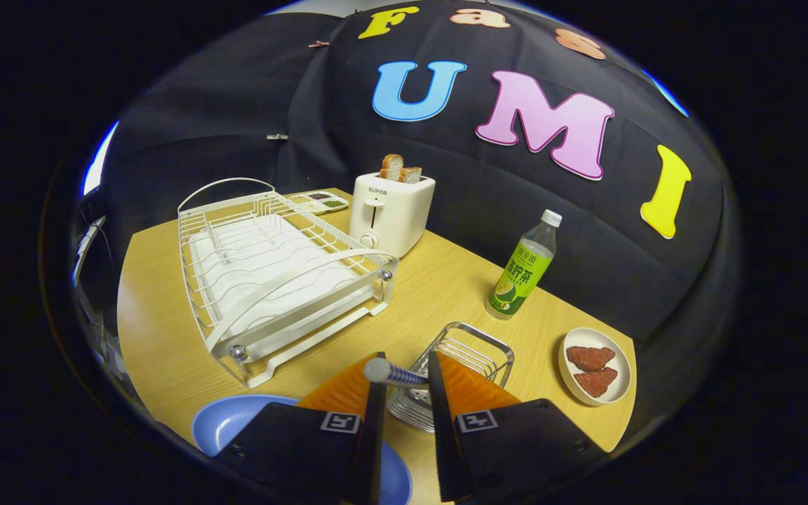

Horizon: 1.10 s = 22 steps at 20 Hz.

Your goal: Take the plate from the dish rack, then take the spoon from the basket and place it into the plate.

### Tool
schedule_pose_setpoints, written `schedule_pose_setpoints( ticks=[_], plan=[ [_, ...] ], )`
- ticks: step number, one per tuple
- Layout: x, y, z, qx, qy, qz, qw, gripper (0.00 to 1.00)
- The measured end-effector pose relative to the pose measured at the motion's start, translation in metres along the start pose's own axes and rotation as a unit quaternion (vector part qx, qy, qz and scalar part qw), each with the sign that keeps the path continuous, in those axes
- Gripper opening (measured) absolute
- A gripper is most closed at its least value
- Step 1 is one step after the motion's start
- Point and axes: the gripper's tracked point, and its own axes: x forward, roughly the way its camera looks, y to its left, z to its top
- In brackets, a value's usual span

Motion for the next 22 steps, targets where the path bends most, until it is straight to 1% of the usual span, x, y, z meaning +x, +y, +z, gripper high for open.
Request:
schedule_pose_setpoints(
  ticks=[1,3,4,5,6,8,11,16,19,22],
  plan=[
    [0.000,-0.003,0.003,-0.001,-0.001,-0.007,1.000,0.34],
    [0.000,-0.017,0.009,0.002,-0.002,-0.034,0.999,0.28],
    [0.000,-0.024,0.013,0.008,-0.005,-0.051,0.999,0.21],
    [-0.002,-0.030,0.018,0.023,-0.007,-0.057,0.998,0.17],
    [-0.001,-0.028,0.017,0.045,-0.002,-0.053,0.998,0.14],
    [-0.002,-0.036,0.018,0.066,0.007,-0.059,0.996,0.11],
    [-0.004,-0.038,0.017,0.081,0.020,-0.067,0.994,0.09],
    [-0.023,-0.047,0.027,0.107,0.026,-0.104,0.988,0.09],
    [-0.044,-0.061,0.048,0.118,0.010,-0.128,0.985,0.09],
    [-0.073,-0.069,0.078,0.146,-0.014,-0.144,0.979,0.09]
  ],
)
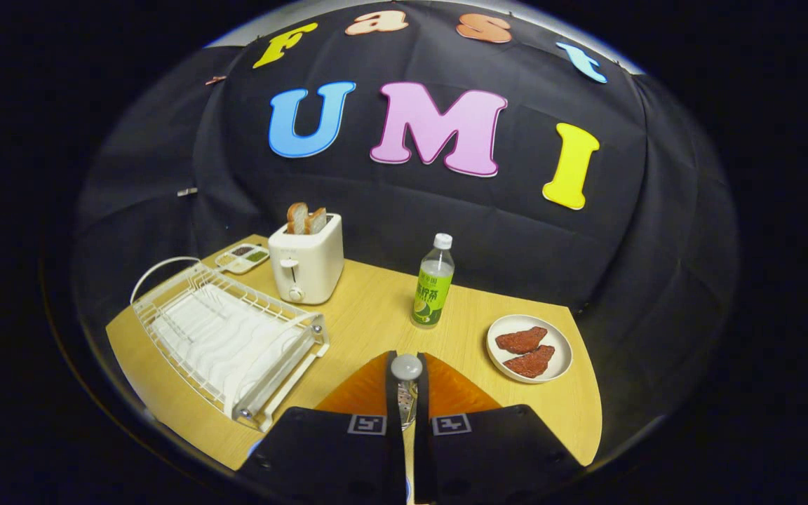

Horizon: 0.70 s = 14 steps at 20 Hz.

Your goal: Take the plate from the dish rack, then take the spoon from the basket and place it into the plate.

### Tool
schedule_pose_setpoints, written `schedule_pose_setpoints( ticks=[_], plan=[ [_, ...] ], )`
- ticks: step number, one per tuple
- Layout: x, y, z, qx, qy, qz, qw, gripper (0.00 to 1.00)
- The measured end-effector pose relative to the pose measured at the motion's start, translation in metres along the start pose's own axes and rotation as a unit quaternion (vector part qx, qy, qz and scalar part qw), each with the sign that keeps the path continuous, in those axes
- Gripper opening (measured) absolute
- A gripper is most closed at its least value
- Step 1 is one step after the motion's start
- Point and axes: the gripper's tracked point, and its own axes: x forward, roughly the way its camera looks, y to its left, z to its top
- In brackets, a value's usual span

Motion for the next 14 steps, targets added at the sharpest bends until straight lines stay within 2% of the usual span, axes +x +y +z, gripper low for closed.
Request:
schedule_pose_setpoints(
  ticks=[3,6,10,14],
  plan=[
    [-0.031,0.001,0.022,0.020,-0.024,-0.004,1.000,0.09],
    [-0.062,0.017,0.017,0.011,-0.032,0.007,0.999,0.09],
    [-0.081,0.048,-0.035,-0.021,-0.002,0.023,1.000,0.09],
    [-0.079,0.067,-0.086,-0.049,0.026,0.027,0.998,0.09]
  ],
)
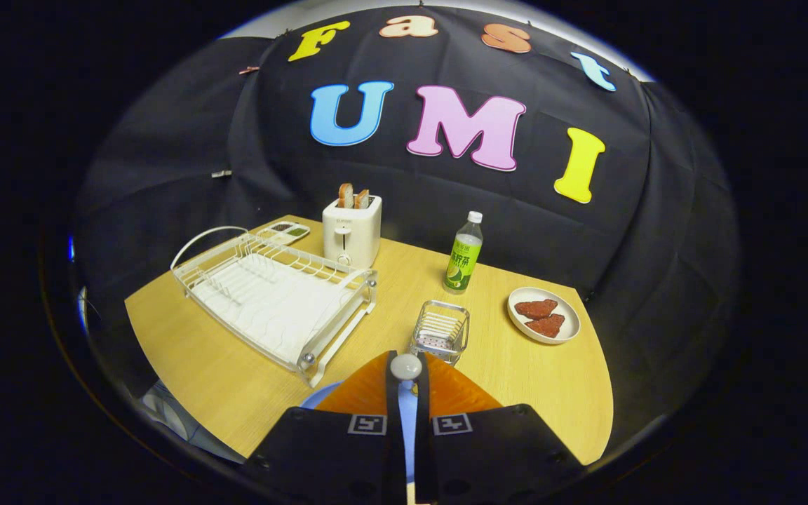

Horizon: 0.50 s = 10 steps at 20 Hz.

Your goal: Take the plate from the dish rack, then take the spoon from the basket and place it into the plate.

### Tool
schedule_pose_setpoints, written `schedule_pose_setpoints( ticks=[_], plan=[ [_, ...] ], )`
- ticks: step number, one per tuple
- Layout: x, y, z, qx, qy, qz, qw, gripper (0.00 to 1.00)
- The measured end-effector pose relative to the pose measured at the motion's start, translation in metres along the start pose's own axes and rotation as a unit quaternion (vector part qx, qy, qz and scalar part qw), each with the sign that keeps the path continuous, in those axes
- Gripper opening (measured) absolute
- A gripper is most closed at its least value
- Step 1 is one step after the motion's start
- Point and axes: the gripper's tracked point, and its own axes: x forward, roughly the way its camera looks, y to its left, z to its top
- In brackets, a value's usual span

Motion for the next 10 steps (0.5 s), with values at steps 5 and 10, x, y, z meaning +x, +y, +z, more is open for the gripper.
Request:
schedule_pose_setpoints(
  ticks=[5,10],
  plan=[
    [0.010,0.024,-0.041,-0.010,0.032,0.020,0.999,0.11],
    [0.008,0.029,-0.045,-0.014,0.031,0.021,0.999,0.13]
  ],
)
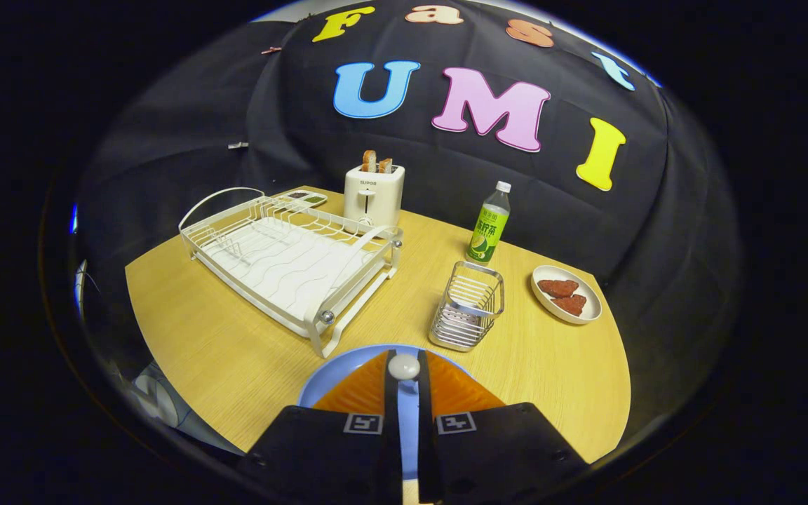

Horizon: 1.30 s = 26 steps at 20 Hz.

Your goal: Take the plate from the dish rack, then take the spoon from the basket and place it into the plate.

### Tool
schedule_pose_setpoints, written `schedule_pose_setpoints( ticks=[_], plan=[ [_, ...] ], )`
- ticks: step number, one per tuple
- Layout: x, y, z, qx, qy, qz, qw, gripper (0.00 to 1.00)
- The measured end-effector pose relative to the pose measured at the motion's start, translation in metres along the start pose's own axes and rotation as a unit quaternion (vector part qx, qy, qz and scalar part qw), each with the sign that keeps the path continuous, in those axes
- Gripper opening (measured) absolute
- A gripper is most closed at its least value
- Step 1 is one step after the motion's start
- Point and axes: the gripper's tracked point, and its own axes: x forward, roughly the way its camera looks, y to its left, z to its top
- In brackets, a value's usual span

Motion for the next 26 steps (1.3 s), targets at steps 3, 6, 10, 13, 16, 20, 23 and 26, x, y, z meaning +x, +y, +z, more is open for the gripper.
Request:
schedule_pose_setpoints(
  ticks=[3,6,10,13,16,20,23,26],
  plan=[
    [0.002,0.001,-0.002,0.015,0.011,0.007,1.000,0.15],
    [-0.004,0.016,-0.006,0.060,0.040,0.045,0.996,0.50],
    [-0.022,0.018,0.017,0.093,0.013,0.050,0.994,0.98],
    [-0.029,0.014,0.042,0.116,-0.010,0.041,0.992,0.98],
    [-0.038,0.002,0.075,0.128,-0.040,0.028,0.991,0.98],
    [-0.053,-0.016,0.119,0.143,-0.083,0.005,0.986,1.00],
    [-0.064,-0.041,0.149,0.137,-0.123,-0.042,0.982,1.00],
    [-0.086,-0.056,0.181,0.146,-0.166,-0.077,0.972,1.00]
  ],
)
